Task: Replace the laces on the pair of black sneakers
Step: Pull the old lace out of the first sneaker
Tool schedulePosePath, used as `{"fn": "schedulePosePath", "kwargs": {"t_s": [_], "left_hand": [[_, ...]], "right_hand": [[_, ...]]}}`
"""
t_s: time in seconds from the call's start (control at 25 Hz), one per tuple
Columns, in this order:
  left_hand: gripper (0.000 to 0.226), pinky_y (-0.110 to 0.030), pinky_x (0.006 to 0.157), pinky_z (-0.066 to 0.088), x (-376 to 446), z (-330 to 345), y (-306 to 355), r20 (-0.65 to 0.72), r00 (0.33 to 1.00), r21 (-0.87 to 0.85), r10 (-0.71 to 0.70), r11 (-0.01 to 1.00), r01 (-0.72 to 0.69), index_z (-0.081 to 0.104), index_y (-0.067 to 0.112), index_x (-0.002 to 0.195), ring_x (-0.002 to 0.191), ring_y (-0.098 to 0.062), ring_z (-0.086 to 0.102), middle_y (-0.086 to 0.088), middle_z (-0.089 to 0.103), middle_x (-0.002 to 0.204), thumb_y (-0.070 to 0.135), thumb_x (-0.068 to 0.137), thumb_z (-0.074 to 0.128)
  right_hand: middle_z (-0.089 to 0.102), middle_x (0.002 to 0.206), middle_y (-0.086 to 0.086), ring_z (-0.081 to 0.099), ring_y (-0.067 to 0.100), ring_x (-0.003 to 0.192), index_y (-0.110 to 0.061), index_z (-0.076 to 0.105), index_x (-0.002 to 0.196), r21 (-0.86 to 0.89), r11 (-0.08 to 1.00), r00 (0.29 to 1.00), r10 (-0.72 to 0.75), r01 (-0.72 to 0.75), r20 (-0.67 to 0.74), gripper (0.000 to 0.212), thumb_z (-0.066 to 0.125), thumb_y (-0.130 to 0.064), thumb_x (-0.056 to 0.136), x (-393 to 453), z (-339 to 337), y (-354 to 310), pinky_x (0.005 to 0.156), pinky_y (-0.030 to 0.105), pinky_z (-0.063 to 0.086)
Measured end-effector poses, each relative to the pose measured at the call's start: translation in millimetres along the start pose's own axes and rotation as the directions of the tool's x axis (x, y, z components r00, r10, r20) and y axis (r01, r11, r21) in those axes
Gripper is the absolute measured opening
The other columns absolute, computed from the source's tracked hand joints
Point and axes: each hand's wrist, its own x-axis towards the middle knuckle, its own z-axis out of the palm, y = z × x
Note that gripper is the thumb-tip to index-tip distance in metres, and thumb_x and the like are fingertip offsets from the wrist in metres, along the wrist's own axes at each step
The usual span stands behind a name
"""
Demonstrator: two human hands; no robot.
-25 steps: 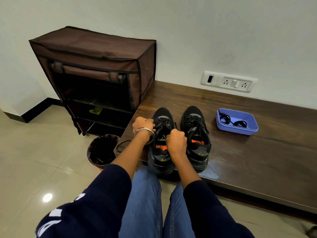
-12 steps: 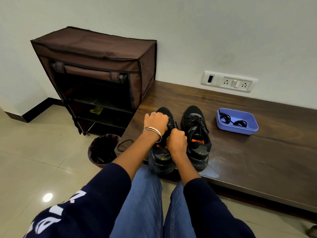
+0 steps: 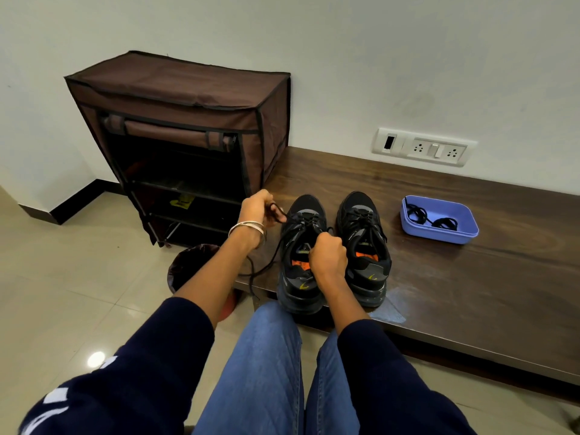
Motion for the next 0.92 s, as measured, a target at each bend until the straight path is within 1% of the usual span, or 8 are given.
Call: {"fn": "schedulePosePath", "kwargs": {"t_s": [0.08, 0.2, 0.32, 0.44, 0.56, 0.72, 0.84, 0.92], "left_hand": [[0.024, -0.03, 0.057, 0.051, 5, -3, -17, 0.061, 0.961, 0.4, 0.27, 0.875, -0.272, 0.059, 0.01, 0.07, 0.048, -0.017, 0.06, -0.004, 0.061, 0.058, 0.026, 0.088, 0.058], [0.019, -0.035, 0.083, 0.052, 12, 5, -29, 0.419, 0.804, 0.82, 0.421, 0.205, -0.535, 0.074, 0.03, 0.088, 0.093, -0.016, 0.063, 0.007, 0.07, 0.091, 0.045, 0.08, 0.066], [0.029, -0.044, 0.094, 0.038, 7, 25, -31, 0.532, 0.793, 0.83, 0.297, -0.365, -0.421, 0.072, 0.032, 0.106, 0.118, -0.026, 0.044, 0.002, 0.057, 0.119, 0.048, 0.085, 0.058], [0.025, -0.044, 0.091, 0.033, -1, 41, -41, 0.583, 0.734, 0.774, 0.348, -0.514, -0.37, 0.071, 0.023, 0.102, 0.118, -0.025, 0.042, 0.002, 0.057, 0.118, 0.037, 0.087, 0.058], [0.022, -0.041, 0.09, 0.036, 9, 35, -43, 0.487, 0.805, 0.87, 0.339, -0.262, -0.417, 0.072, 0.018, 0.091, 0.111, -0.022, 0.05, 0.002, 0.064, 0.105, 0.032, 0.081, 0.058], [0.025, -0.03, 0.064, 0.057, 0, 23, -26, 0.25, 0.935, 0.219, 0.251, 0.926, -0.307, 0.064, 0.0, 0.07, 0.068, -0.022, 0.069, -0.009, 0.071, 0.07, 0.016, 0.084, 0.051], [0.026, -0.027, 0.05, 0.05, -15, 22, -2, 0.18, 0.966, -0.392, 0.186, 0.914, -0.103, 0.045, 0.007, 0.067, 0.041, -0.017, 0.05, -0.005, 0.053, 0.054, 0.003, 0.09, 0.034], [0.021, -0.021, 0.041, 0.035, -16, 20, 0, 0.183, 0.964, -0.26, 0.194, 0.955, -0.143, 0.041, 0.011, 0.066, 0.035, -0.012, 0.034, -0.004, 0.046, 0.053, 0.01, 0.087, 0.04]], "right_hand": [[0.063, 0.11, 0.019, 0.063, 0.036, 0.101, 0.003, 0.058, 0.11, 0.001, 1.0, 1.0, -0.006, 0.006, -0.001, 0.02, 0.048, -0.008, 0.097, -1, -2, 0, 0.072, 0.037, 0.049], [0.063, 0.111, 0.02, 0.063, 0.036, 0.102, 0.003, 0.057, 0.111, 0.003, 1.0, 1.0, -0.023, 0.023, 0.008, 0.022, 0.049, -0.012, 0.097, -2, -4, 1, 0.074, 0.038, 0.05], [0.063, 0.11, 0.019, 0.062, 0.037, 0.103, 0.001, 0.058, 0.11, 0.002, 1.0, 1.0, -0.014, 0.014, 0.005, 0.021, 0.049, -0.012, 0.097, 0, -1, 2, 0.072, 0.038, 0.048], [0.064, 0.108, 0.019, 0.063, 0.037, 0.1, -0.001, 0.06, 0.108, -0.007, 1.0, 1.0, 0.001, -0.001, -0.007, 0.019, 0.049, -0.01, 0.096, 1, 3, 2, 0.072, 0.04, 0.051], [0.063, 0.11, 0.019, 0.063, 0.037, 0.102, 0.0, 0.059, 0.11, 0.002, 1.0, 1.0, -0.004, 0.004, -0.007, 0.02, 0.05, -0.01, 0.096, 1, 2, 3, 0.072, 0.039, 0.05], [0.064, 0.109, 0.019, 0.064, 0.036, 0.1, 0.003, 0.059, 0.109, 0.01, 1.0, 1.0, 0.005, -0.004, -0.012, 0.02, 0.05, -0.01, 0.096, 0, -1, 2, 0.069, 0.037, 0.048], [0.065, 0.109, 0.018, 0.064, 0.035, 0.099, 0.003, 0.059, 0.109, 0.002, 1.0, 1.0, 0.008, -0.008, -0.006, 0.019, 0.049, -0.006, 0.096, 0, -1, 0, 0.067, 0.035, 0.046], [0.064, 0.11, 0.018, 0.064, 0.035, 0.1, 0.002, 0.059, 0.11, -0.005, 1.0, 1.0, 0.006, -0.006, -0.001, 0.019, 0.05, -0.007, 0.096, 0, -2, 0, 0.067, 0.035, 0.046]]}}
